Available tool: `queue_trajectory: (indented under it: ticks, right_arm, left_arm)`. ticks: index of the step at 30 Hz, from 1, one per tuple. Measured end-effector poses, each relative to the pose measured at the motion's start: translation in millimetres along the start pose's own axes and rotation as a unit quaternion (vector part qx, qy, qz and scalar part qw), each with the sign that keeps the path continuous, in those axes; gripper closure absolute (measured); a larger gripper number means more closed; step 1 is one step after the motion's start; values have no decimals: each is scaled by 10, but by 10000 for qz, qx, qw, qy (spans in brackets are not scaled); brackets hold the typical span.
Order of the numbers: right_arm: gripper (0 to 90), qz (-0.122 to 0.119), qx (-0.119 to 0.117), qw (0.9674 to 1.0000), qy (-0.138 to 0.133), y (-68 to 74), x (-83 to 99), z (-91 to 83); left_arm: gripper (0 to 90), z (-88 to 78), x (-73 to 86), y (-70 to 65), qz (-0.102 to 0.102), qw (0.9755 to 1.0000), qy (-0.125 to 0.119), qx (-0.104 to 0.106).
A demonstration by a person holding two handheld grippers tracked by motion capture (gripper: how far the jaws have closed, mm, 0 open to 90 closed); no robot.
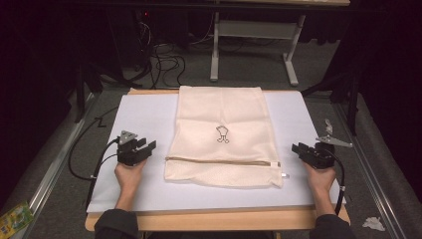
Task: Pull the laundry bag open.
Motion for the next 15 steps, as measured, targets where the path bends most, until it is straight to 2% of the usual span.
queue_trajectory:
  ticks: [6,9,10,12,15]
  right_arm:
    - [638,-28,140,9999,47,-42,12,56]
    - [634,-72,173,9998,75,-42,29,71]
    - [632,-65,182,9998,78,-44,38,76]
    - [627,-26,200,9998,70,-58,56,90]
    - [622,-45,265,9996,87,-59,59,98]
  left_arm:
    - [526,120,59,59,-92,9998,82,-183]
    - [524,153,77,73,-35,9996,119,-243]
    - [523,162,76,77,-73,9996,131,-245]
    - [514,157,59,79,-112,9996,34,-247]
    - [496,162,68,64,-35,9996,20,-273]
Point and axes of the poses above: each handheld gripper's, and its own axes: z roughly forward along the jaws, x roughly out of its underside, y roughly to its left, the point moved 7 cm from there along z, roughly forward along the jaws, and after that the axes turned 8 degrees about -x, right-handed, at the moved point
